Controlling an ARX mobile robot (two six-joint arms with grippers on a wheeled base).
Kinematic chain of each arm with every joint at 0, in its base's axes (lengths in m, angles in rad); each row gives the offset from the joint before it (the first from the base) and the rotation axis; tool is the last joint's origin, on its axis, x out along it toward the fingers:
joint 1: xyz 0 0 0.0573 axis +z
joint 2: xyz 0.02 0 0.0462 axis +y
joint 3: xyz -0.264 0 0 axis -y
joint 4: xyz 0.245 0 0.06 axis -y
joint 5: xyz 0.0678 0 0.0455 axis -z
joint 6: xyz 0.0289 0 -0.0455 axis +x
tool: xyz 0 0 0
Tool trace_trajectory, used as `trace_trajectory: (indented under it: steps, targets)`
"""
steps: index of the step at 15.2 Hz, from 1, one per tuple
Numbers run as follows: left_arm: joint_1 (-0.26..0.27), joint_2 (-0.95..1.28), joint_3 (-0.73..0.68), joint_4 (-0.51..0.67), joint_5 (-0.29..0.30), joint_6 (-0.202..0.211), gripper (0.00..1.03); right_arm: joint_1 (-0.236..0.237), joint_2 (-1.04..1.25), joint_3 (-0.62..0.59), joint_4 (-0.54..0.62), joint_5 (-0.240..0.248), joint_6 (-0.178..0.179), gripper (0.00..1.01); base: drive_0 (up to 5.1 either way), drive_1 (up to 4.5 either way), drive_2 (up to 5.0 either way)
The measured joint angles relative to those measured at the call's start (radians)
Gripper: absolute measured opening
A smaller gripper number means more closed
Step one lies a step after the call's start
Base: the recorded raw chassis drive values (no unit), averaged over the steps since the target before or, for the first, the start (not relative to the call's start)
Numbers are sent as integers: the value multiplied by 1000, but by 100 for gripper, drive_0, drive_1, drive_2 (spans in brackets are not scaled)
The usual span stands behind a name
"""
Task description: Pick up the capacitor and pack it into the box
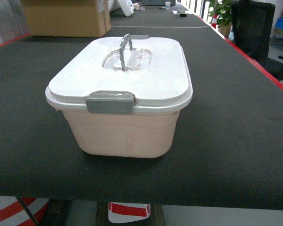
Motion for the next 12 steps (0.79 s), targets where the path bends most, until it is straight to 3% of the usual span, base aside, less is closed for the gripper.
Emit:
trace_trajectory:
  steps: [12]
  targets:
    - [0,0,0,0,0,0,98,0,0,0,0,0,0,98,0,0,0]
